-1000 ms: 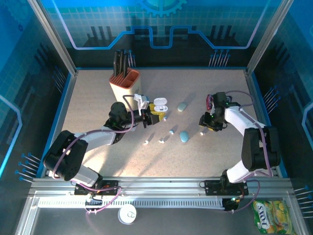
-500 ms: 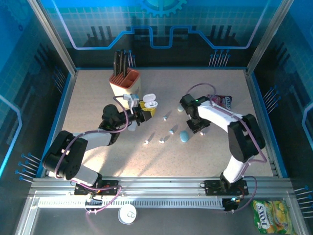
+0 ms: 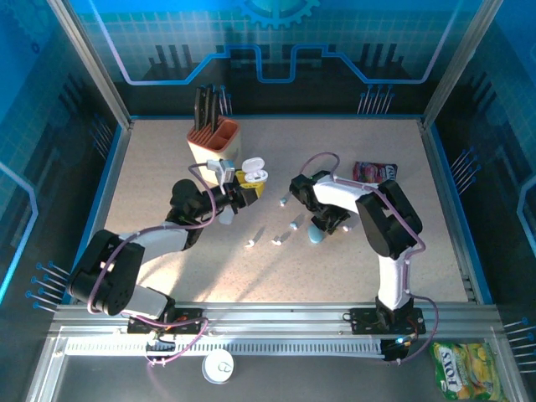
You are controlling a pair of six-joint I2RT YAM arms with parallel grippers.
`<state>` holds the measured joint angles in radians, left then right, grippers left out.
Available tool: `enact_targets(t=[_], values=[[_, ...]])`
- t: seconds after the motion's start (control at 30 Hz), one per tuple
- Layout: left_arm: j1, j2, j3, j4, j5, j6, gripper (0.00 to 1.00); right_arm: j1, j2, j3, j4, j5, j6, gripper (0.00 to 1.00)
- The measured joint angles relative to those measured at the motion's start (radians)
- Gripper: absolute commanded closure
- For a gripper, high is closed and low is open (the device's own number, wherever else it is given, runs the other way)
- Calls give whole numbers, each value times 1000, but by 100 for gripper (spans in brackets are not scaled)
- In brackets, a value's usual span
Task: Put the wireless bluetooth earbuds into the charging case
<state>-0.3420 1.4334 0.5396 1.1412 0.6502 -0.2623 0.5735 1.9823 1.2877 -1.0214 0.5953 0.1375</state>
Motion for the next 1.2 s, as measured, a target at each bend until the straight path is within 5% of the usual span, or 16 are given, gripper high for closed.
enact_targets(t=[1.2], values=[[1,-7,-2,-21,0,2,69,-27,32,-11,-48,11,19,76]])
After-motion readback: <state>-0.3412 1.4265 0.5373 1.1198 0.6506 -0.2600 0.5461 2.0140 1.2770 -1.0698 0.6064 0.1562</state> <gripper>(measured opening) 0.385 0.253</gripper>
